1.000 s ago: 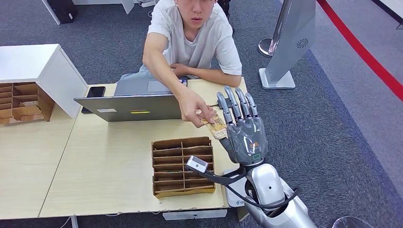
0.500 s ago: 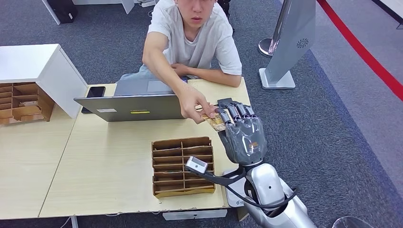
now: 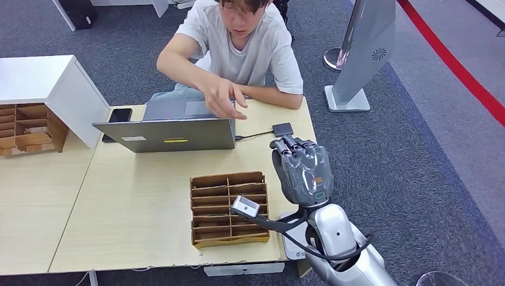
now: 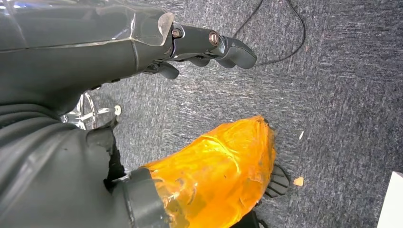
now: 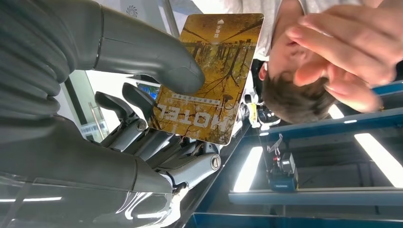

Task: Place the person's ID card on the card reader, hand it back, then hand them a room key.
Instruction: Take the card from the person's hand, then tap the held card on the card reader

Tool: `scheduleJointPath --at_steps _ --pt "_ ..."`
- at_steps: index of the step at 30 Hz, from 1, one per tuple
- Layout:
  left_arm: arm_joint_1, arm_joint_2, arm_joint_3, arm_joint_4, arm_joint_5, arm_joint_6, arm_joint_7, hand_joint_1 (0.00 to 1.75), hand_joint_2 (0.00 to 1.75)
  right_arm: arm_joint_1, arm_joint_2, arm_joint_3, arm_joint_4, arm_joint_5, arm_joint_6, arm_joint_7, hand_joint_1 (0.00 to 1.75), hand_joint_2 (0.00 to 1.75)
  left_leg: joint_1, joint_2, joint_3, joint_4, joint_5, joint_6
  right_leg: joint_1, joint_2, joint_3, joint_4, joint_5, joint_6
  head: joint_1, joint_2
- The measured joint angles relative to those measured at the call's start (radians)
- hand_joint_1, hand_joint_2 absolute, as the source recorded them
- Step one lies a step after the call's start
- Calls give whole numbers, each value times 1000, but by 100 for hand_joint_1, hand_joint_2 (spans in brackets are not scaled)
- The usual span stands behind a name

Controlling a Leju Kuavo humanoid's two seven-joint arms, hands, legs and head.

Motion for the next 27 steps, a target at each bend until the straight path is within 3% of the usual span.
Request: scheduleJointPath --at_steps 13,17,27 --pt "0 0 0 0 16 2 -8 0 0 1 1 0 -12 -97 -10 -41 175 175 0 0 0 0 0 0 0 0 0 0 0 0 0 0" --pt "4 0 0 0 36 4 -20 0 0 11 6 2 -50 -292 20 -100 175 175 0 0 0 0 0 0 0 0 0 0 0 0 0 0" --pt "20 1 14 0 75 15 -55 0 0 108 -8 -34 -118 -885 211 -246 175 175 0 0 0 0 0 0 0 0 0 0 0 0 0 0"
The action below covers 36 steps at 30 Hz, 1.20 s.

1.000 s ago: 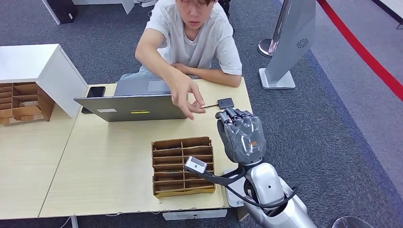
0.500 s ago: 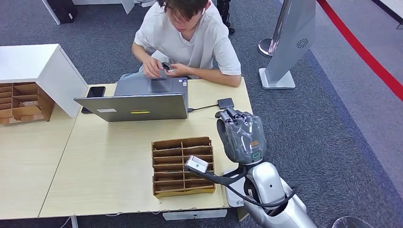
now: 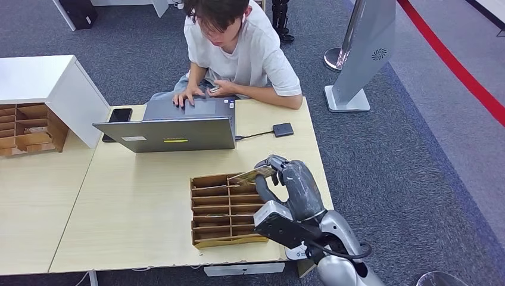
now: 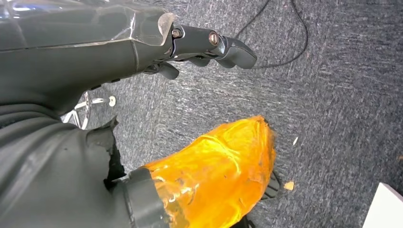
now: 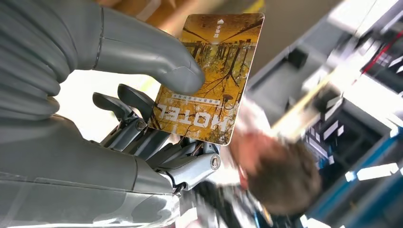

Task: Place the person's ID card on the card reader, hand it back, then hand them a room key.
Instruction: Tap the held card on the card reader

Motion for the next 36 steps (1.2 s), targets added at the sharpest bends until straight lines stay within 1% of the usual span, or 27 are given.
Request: scheduleJointPath --at_steps 2,5,11,19,36 --pt "1 1 7 0 3 4 -5 0 0 29 -10 -22 3 -83 25 -21 175 175 0 0 0 0 0 0 0 0 0 0 0 0 0 0" --pt "2 2 12 0 7 8 -9 0 0 69 -24 -55 15 -172 60 -34 175 175 0 0 0 0 0 0 0 0 0 0 0 0 0 0" --pt "3 3 20 0 12 16 -13 0 0 122 -59 -101 61 -267 111 -14 175 175 0 0 0 0 0 0 0 0 0 0 0 0 0 0" --pt "3 4 21 0 12 26 -15 0 0 157 -89 -129 134 -294 119 16 175 175 0 0 0 0 0 0 0 0 0 0 0 0 0 0" --pt "3 4 21 0 10 33 -17 0 0 192 -110 -140 177 -315 113 36 175 175 0 0 0 0 0 0 0 0 0 0 0 0 0 0"
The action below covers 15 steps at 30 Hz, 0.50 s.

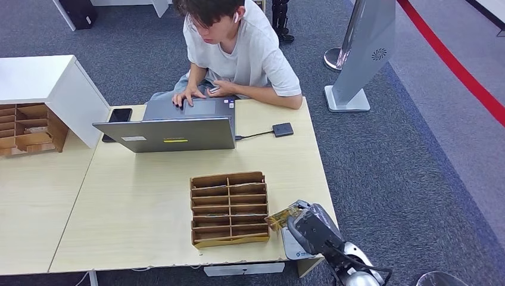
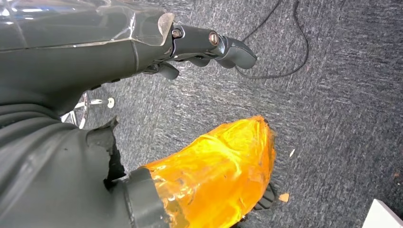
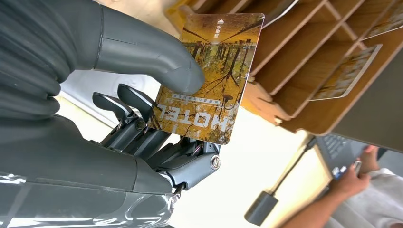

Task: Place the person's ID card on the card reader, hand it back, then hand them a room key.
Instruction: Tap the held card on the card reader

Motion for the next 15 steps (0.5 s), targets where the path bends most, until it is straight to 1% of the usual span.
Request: scheduleJointPath --at_steps 9,15 --pt "0 0 0 0 0 1 0 0 0 9 -9 -9 11 -2 -1 5 175 175 0 0 0 0 0 0 0 0 0 0 0 0 0 0" --pt "0 2 0 0 0 4 -1 0 0 17 -11 -17 23 -7 -15 24 175 175 0 0 0 0 0 0 0 0 0 0 0 0 0 0"
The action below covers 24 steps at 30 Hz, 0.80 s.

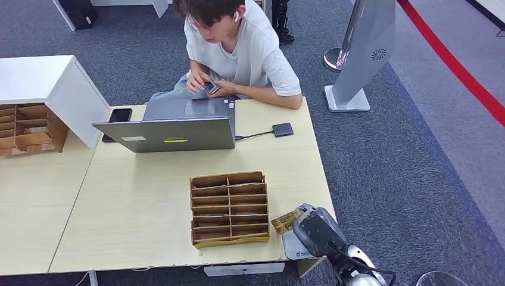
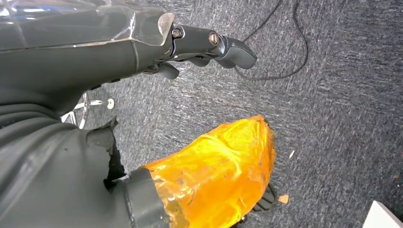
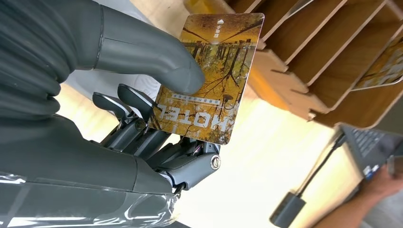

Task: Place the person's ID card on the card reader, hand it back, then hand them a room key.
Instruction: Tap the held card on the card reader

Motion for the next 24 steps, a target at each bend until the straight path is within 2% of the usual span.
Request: scheduleJointPath --at_steps 11,24 --pt "0 3 0 0 -2 0 0 0 0 15 0 -14 31 55 -51 65 175 175 0 0 0 0 0 0 0 0 0 0 0 0 0 0" --pt "0 3 0 0 -5 0 0 0 0 15 0 -13 54 116 -65 121 175 175 0 0 0 0 0 0 0 0 0 0 0 0 0 0"
